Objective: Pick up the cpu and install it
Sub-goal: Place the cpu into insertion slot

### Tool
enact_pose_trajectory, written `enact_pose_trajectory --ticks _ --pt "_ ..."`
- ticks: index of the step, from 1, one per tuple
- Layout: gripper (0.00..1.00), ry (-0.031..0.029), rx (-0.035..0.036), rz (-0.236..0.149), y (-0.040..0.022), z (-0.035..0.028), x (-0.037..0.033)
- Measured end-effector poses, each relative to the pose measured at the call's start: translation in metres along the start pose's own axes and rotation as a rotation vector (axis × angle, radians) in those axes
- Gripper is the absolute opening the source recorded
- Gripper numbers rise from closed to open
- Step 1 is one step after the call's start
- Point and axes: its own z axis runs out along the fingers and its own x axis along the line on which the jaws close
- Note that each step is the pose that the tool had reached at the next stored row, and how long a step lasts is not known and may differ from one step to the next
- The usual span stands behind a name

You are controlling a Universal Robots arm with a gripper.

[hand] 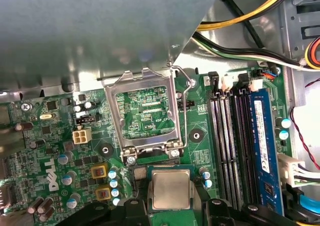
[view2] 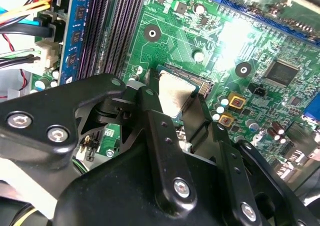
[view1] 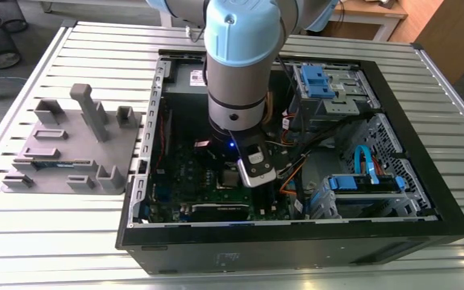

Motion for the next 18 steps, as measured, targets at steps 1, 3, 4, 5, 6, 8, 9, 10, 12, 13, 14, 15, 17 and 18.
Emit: enact_pose_trajectory --ticks 1,3,4,5,6,8,9,10,12,13,14,15,17,18 --pt "0.44 0.0001 0.0001 0.000 0.0000 -0.0006 0.0000" --pt "0.44 0.0000 -0.0002 0.000 0.0000 -0.0009 -0.0001" --pt "0.44 0.0000 -0.0002 0.000 0.0000 -0.0009 0.0000" --pt "0.44 0.0000 0.0000 0.000 -0.0001 -0.0010 0.0003" --pt "0.44 -0.0001 0.0000 -0.001 -0.0002 -0.0011 0.0007" --pt "0.44 -0.0004 0.0002 -0.006 -0.0003 -0.0011 0.0014" --pt "0.44 -0.0007 0.0007 -0.010 -0.0003 -0.0011 0.0017" --pt "0.44 -0.0010 0.0012 -0.015 -0.0004 -0.0011 0.0020" --pt "0.44 -0.0017 0.0018 -0.029 -0.0005 -0.0012 0.0025" --pt "0.44 -0.0020 0.0022 -0.034 -0.0005 -0.0012 0.0026" --pt "0.44 -0.0020 0.0022 -0.035 -0.0005 -0.0011 0.0026" --pt "0.44 -0.0021 0.0023 -0.035 -0.0005 -0.0012 0.0026" --pt "0.44 -0.0021 0.0023 -0.035 -0.0005 -0.0012 0.0026" --pt "0.44 -0.0021 0.0023 -0.035 -0.0005 -0.0012 0.0027"
